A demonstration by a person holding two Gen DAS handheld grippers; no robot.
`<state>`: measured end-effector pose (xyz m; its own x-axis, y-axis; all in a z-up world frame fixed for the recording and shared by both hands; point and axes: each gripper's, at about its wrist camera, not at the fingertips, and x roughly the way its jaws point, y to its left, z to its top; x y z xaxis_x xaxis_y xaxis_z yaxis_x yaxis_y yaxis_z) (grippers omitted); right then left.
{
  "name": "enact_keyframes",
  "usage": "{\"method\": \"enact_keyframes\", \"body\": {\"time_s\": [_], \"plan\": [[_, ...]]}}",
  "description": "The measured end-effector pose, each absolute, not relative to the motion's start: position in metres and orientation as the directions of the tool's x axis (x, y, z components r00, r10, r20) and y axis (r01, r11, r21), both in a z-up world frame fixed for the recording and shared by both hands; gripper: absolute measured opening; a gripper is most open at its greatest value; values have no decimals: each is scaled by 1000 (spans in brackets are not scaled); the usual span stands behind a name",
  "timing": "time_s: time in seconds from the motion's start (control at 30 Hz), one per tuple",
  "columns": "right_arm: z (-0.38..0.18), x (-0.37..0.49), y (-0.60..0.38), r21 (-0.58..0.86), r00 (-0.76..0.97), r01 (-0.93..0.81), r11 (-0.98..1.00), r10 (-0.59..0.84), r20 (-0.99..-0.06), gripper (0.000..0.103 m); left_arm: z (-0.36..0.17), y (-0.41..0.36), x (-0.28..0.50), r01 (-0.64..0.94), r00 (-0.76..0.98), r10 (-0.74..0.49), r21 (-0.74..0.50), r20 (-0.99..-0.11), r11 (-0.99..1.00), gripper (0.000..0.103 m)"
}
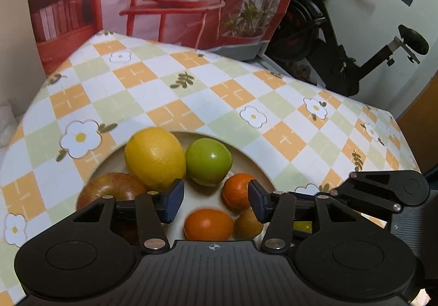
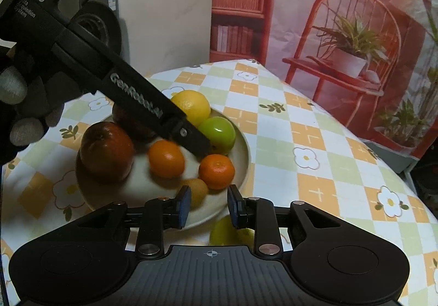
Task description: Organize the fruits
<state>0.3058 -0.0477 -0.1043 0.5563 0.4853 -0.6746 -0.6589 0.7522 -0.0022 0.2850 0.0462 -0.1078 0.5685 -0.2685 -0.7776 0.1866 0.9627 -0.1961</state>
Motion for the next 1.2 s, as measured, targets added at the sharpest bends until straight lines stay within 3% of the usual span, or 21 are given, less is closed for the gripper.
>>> {"method": "enact_keyframes", "body": {"time_s": [0.53,0.87,1.2], "plan": [[-88,257,-143,111,679,-518,848,486,-550,26,-83,5,238,256,680,-273,-128,-680,958,55],[-101,219,-196,189,705,-420,888,450,-548,26,-89,-29,206,273,724,-297,-137,-623,952,55],[-124,187,-194,246,665,-418,875,479,-573,27,-107,-37,186,238,723,-278,-150,-632,960,55]]}}
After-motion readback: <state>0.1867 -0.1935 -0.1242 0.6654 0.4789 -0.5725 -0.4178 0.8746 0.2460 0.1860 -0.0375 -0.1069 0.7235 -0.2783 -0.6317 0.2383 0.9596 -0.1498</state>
